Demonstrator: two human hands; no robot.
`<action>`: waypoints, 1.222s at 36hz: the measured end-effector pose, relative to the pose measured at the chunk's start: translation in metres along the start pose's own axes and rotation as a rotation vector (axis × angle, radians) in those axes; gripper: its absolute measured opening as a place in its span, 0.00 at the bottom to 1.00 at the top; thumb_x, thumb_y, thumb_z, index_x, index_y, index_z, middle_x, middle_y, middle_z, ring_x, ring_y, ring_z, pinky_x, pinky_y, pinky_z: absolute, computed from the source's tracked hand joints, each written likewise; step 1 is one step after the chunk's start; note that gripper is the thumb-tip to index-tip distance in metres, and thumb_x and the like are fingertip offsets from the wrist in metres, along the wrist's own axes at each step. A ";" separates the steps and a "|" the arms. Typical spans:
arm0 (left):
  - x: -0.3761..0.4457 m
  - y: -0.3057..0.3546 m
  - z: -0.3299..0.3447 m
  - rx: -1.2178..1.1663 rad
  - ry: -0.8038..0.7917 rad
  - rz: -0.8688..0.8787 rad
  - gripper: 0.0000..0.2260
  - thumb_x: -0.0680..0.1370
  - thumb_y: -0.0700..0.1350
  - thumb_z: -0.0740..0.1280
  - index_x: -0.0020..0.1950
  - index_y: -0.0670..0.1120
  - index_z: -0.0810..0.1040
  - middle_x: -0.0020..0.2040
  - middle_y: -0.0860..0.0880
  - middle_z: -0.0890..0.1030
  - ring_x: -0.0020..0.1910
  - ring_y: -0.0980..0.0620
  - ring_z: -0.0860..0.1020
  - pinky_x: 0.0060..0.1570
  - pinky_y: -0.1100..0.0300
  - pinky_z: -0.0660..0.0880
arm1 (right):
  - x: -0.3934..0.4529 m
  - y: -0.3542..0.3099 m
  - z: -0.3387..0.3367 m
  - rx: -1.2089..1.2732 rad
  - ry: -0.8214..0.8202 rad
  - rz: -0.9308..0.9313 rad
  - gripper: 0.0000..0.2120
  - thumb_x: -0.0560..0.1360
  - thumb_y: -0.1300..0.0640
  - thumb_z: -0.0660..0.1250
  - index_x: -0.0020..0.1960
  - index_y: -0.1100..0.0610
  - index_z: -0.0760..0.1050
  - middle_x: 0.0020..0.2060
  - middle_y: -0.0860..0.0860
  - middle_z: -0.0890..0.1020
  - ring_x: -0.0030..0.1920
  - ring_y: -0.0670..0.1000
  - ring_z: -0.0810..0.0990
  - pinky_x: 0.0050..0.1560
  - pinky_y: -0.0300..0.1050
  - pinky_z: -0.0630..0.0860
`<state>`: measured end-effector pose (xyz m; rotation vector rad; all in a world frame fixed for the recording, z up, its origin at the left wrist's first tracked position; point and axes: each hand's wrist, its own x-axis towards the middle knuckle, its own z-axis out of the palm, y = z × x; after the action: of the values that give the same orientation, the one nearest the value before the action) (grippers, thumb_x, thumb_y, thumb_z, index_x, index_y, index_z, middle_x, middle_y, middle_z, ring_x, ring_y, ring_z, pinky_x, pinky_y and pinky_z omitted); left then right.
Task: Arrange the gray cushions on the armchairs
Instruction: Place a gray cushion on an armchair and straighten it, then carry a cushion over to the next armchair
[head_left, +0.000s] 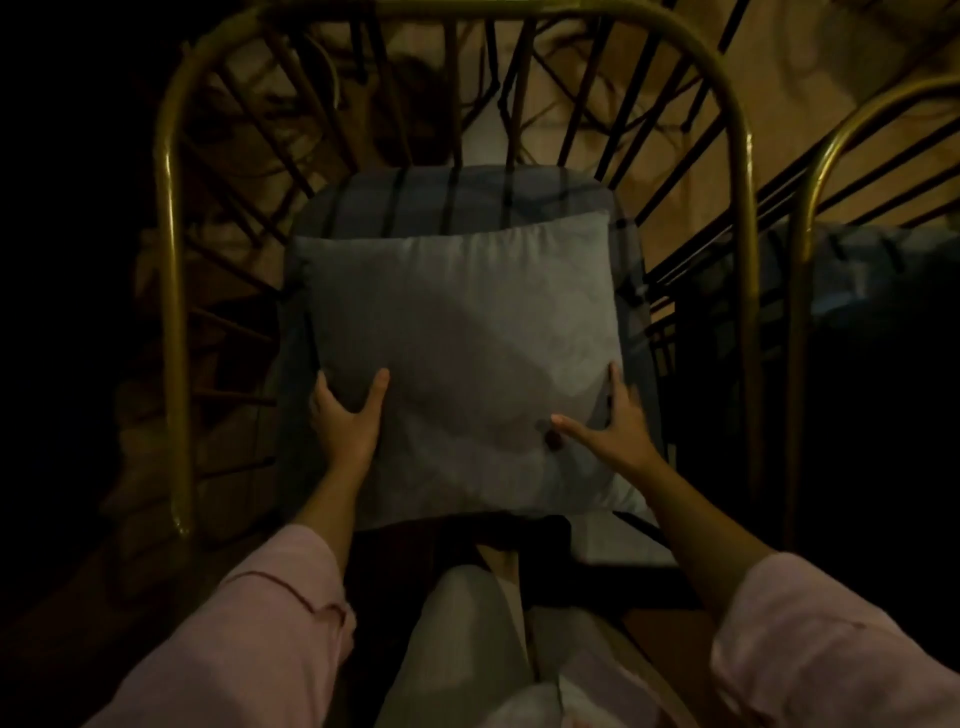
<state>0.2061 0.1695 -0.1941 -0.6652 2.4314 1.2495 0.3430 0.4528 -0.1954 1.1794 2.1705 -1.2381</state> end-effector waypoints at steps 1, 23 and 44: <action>-0.006 0.006 0.000 0.020 0.011 0.030 0.44 0.70 0.63 0.72 0.79 0.47 0.59 0.77 0.43 0.63 0.76 0.42 0.63 0.74 0.46 0.61 | -0.004 -0.003 -0.004 0.003 0.025 0.003 0.66 0.52 0.22 0.70 0.80 0.41 0.41 0.81 0.56 0.49 0.79 0.63 0.52 0.74 0.68 0.57; -0.176 0.278 0.114 0.054 -0.653 0.678 0.36 0.75 0.57 0.71 0.78 0.46 0.61 0.78 0.44 0.62 0.76 0.45 0.62 0.70 0.54 0.63 | -0.162 -0.034 -0.305 0.106 0.957 -0.435 0.40 0.73 0.47 0.71 0.79 0.56 0.56 0.76 0.58 0.64 0.77 0.58 0.60 0.76 0.57 0.59; -0.345 0.417 0.314 0.452 -0.475 0.847 0.46 0.66 0.75 0.64 0.71 0.43 0.69 0.68 0.40 0.76 0.65 0.37 0.76 0.62 0.45 0.74 | -0.133 0.200 -0.523 0.510 0.607 0.125 0.41 0.74 0.39 0.68 0.78 0.59 0.58 0.76 0.56 0.66 0.73 0.60 0.67 0.69 0.51 0.67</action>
<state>0.2930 0.7271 0.0756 0.7733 2.4641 0.8686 0.6233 0.8785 0.0714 2.0952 2.1686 -1.5849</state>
